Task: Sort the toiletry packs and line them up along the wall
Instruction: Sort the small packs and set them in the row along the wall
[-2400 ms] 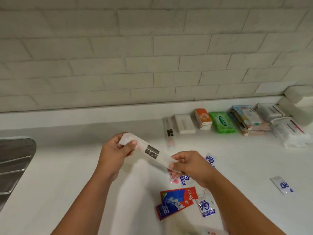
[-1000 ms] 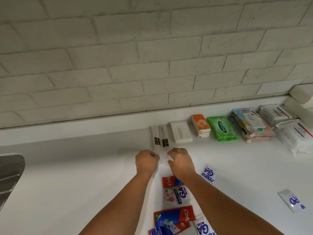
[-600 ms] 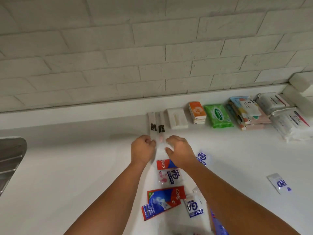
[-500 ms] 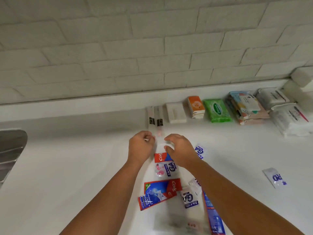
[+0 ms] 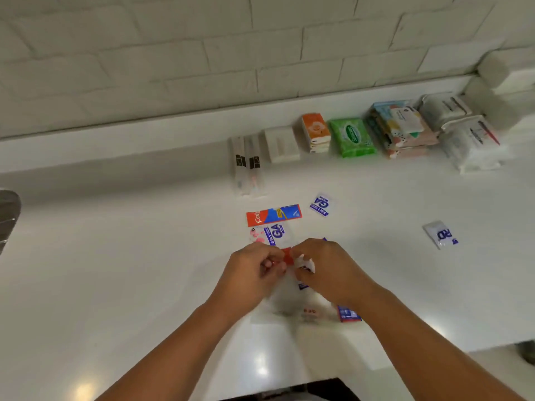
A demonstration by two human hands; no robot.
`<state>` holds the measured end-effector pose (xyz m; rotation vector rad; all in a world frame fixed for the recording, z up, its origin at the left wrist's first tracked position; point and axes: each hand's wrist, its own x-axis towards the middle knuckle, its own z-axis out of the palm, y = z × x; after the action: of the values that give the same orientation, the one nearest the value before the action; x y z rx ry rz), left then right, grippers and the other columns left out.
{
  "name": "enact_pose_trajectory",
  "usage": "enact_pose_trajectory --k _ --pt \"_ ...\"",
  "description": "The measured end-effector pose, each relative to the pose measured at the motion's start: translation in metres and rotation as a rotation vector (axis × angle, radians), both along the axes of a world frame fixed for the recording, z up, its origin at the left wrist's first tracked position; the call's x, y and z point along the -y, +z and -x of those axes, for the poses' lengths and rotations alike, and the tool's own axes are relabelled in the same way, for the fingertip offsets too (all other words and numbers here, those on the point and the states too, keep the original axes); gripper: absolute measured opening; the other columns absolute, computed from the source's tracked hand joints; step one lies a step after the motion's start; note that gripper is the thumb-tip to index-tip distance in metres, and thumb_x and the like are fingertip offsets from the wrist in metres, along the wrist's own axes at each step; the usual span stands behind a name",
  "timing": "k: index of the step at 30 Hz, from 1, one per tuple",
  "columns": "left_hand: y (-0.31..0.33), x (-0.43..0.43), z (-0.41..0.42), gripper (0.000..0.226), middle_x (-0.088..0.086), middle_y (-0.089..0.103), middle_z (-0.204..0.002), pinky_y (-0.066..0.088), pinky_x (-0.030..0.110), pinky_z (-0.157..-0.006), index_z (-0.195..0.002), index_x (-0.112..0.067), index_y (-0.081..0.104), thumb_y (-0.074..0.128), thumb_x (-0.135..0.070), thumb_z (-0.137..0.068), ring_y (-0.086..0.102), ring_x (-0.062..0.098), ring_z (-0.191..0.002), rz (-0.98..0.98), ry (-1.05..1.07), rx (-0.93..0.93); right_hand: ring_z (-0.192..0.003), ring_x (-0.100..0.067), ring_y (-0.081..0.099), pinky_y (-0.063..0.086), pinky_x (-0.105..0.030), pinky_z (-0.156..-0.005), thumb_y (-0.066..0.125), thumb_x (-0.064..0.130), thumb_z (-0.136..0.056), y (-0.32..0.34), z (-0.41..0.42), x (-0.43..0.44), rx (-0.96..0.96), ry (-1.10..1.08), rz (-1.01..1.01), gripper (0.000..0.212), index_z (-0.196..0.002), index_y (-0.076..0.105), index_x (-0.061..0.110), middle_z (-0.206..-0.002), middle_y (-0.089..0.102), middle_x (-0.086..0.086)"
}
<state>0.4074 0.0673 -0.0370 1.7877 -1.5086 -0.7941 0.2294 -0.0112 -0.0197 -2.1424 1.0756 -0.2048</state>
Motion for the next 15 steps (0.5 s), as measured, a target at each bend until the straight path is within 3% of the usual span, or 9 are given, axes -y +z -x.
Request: enact_pose_trajectory --k 3,6,11,15 --pt "-0.010 -0.023 0.010 0.023 -0.006 0.067 -0.101 0.044 0.011 -0.078 -0.108 -0.019 0.072 0.075 -0.020 -0.085 0.057 0.001 -0.087 -0.026 -0.218 0.092 -0.092 -0.012 0.062 0.043 -0.018 -0.075 0.076 0.023 -0.078 -0.003 0.014 -0.030 -0.067 0.006 0.019 0.028 -0.105 0.071 0.022 -0.100 0.068 0.004" --pt "-0.026 -0.041 0.012 0.030 -0.004 0.064 -0.107 0.044 0.023 -0.086 -0.112 -0.020 0.069 0.073 -0.030 -0.084 0.054 0.010 -0.099 0.001 -0.388 0.217 -0.107 -0.017 0.057 0.047 -0.026 -0.084 0.071 0.036 -0.082 -0.011 0.024 -0.060 -0.276 0.039 0.110 0.034 -0.112 0.066 0.022 -0.112 0.063 0.004" --pt "-0.045 -0.057 0.007 0.031 -0.007 0.064 -0.110 0.034 0.018 -0.085 -0.114 -0.021 0.070 0.071 -0.033 -0.084 0.050 0.013 -0.101 0.112 -0.477 0.372 -0.120 -0.017 0.048 0.049 -0.034 -0.097 0.066 0.036 -0.089 -0.028 0.028 -0.091 -0.412 0.002 0.150 0.038 -0.125 0.060 0.025 -0.122 0.057 0.005" --pt "-0.048 -0.061 0.000 0.028 -0.005 0.067 -0.109 0.048 0.027 -0.086 -0.115 -0.022 0.069 0.067 -0.030 -0.088 0.057 0.016 -0.099 0.148 -0.503 0.428 -0.108 -0.020 0.054 0.051 -0.030 -0.085 0.055 0.029 -0.094 -0.042 0.019 -0.102 -0.389 -0.069 0.251 0.022 -0.112 0.067 0.023 -0.109 0.063 0.001"
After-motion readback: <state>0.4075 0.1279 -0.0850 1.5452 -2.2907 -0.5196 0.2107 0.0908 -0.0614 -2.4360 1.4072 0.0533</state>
